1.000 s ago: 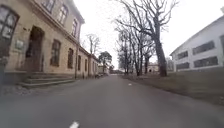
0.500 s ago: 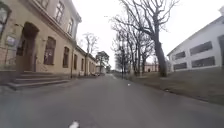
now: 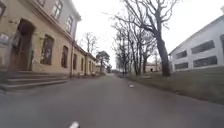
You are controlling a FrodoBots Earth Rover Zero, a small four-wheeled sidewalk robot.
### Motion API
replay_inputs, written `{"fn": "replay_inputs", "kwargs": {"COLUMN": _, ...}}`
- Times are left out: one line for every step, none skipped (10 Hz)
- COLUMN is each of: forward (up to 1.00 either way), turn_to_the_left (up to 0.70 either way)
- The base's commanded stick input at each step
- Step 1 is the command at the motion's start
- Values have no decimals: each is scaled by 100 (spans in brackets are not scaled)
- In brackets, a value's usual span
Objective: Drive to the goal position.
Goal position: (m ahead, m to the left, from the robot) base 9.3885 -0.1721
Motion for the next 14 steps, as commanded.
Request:
{"fn": "replay_inputs", "kwargs": {"forward": 100, "turn_to_the_left": 0}}
{"fn": "replay_inputs", "kwargs": {"forward": 100, "turn_to_the_left": 0}}
{"fn": "replay_inputs", "kwargs": {"forward": 100, "turn_to_the_left": 0}}
{"fn": "replay_inputs", "kwargs": {"forward": 100, "turn_to_the_left": 0}}
{"fn": "replay_inputs", "kwargs": {"forward": 100, "turn_to_the_left": 0}}
{"fn": "replay_inputs", "kwargs": {"forward": 100, "turn_to_the_left": 0}}
{"fn": "replay_inputs", "kwargs": {"forward": 100, "turn_to_the_left": 0}}
{"fn": "replay_inputs", "kwargs": {"forward": 100, "turn_to_the_left": 0}}
{"fn": "replay_inputs", "kwargs": {"forward": 100, "turn_to_the_left": 0}}
{"fn": "replay_inputs", "kwargs": {"forward": 100, "turn_to_the_left": 0}}
{"fn": "replay_inputs", "kwargs": {"forward": 100, "turn_to_the_left": 0}}
{"fn": "replay_inputs", "kwargs": {"forward": 100, "turn_to_the_left": 0}}
{"fn": "replay_inputs", "kwargs": {"forward": 100, "turn_to_the_left": 0}}
{"fn": "replay_inputs", "kwargs": {"forward": 100, "turn_to_the_left": 0}}
